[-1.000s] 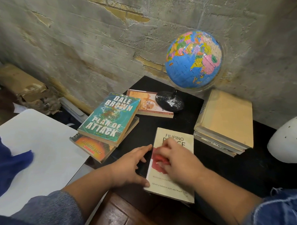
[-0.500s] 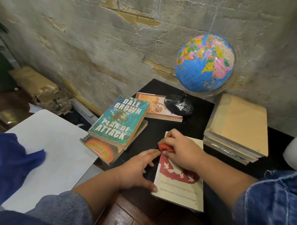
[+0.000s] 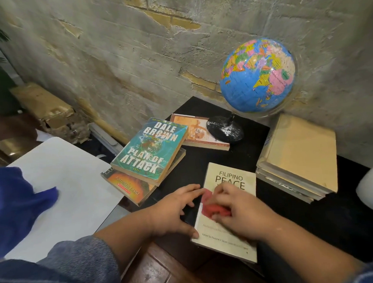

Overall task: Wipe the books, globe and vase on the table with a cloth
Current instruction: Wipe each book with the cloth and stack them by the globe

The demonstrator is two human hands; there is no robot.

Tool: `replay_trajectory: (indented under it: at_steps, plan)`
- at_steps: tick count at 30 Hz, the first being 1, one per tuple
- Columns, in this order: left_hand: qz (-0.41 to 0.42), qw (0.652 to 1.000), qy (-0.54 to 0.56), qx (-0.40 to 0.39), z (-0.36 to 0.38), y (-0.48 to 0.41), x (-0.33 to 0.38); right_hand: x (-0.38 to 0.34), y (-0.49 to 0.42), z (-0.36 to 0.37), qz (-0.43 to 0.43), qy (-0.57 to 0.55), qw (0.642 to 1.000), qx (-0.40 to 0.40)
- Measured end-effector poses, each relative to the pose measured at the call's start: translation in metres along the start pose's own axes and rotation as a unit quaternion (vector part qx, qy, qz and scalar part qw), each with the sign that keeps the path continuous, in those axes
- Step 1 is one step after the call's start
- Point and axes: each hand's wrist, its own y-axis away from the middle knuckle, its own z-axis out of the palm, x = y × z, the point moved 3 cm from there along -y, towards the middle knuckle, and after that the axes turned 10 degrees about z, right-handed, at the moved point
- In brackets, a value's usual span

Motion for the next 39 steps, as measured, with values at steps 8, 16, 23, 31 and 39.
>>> replay_trajectory:
  at_steps: [8,16,23,31,39]
  plan:
    - [-0.005,0.995,0.09,0.045,-0.003,-0.003,-0.003,-0.026,0.029,0.029,-0.045,0.022,0.997,0.058]
    - [0.013,0.997,0.049,0.053,-0.001,-0.005,-0.008,-0.013,0.015,0.014,0.05,0.003,0.994,0.099]
    - [0.018,0.998,0.036,0.047,0.002,-0.002,-0.006,-0.02,0.049,0.026,-0.031,0.024,0.999,0.023]
    - [0.017,0.999,0.022,0.037,0.006,0.004,0.008,-0.002,0.076,0.023,0.009,0.028,0.999,0.016]
    - [0.016,0.999,-0.008,0.037,0.006,0.006,0.009,0.016,0.084,0.015,0.053,0.012,0.998,0.029]
